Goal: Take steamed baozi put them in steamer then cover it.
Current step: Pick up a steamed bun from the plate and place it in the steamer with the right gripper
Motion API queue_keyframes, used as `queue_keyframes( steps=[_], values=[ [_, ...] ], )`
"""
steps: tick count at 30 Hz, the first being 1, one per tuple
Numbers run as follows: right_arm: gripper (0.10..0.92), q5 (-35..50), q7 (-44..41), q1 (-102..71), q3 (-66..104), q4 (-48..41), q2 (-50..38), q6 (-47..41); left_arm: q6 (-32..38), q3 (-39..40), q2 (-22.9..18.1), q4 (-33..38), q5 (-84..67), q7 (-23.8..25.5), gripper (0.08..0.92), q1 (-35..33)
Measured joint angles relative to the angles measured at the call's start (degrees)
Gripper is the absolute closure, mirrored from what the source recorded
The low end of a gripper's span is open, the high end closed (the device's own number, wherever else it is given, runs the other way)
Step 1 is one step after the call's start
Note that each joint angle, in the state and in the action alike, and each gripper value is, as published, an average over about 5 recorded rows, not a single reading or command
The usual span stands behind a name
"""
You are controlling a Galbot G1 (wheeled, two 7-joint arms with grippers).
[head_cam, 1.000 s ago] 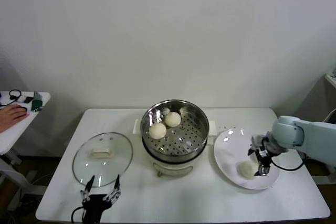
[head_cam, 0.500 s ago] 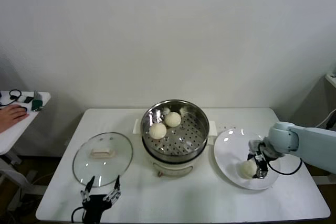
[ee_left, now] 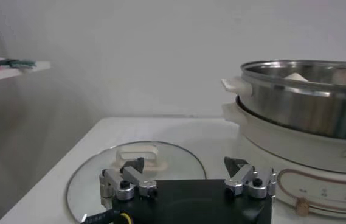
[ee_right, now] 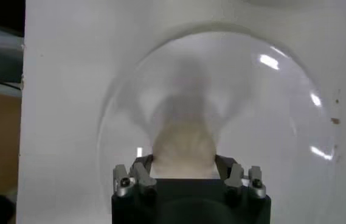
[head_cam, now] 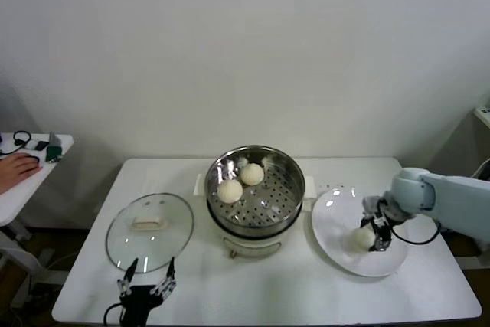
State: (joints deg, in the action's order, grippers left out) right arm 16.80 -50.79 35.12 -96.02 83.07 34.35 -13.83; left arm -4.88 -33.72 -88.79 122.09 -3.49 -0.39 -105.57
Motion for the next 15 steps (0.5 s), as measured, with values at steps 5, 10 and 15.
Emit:
queue_keyframes(
  steps=[5, 10, 15],
  values=[
    [0.321, -0.1, -3.2, 9.9, -3.1, -0.1, 3.7, 6.6, 0.2, 0.2, -0.3, 0.0, 0.5, -0.1, 0.177, -0.3],
    [0.321, -0.3, -5.3, 18.3, -3.9, 1.2, 8.1, 12.9, 0.3, 0.3, -0.5, 0.1, 0.8, 0.0, 0.177, -0.1],
    [0.321, -1.3, -6.1, 23.3, -2.7, 4.3, 13.1, 17.4, 0.4, 0.5, -0.8, -0.1, 1.0, 0.0, 0.177, 0.0]
  ],
)
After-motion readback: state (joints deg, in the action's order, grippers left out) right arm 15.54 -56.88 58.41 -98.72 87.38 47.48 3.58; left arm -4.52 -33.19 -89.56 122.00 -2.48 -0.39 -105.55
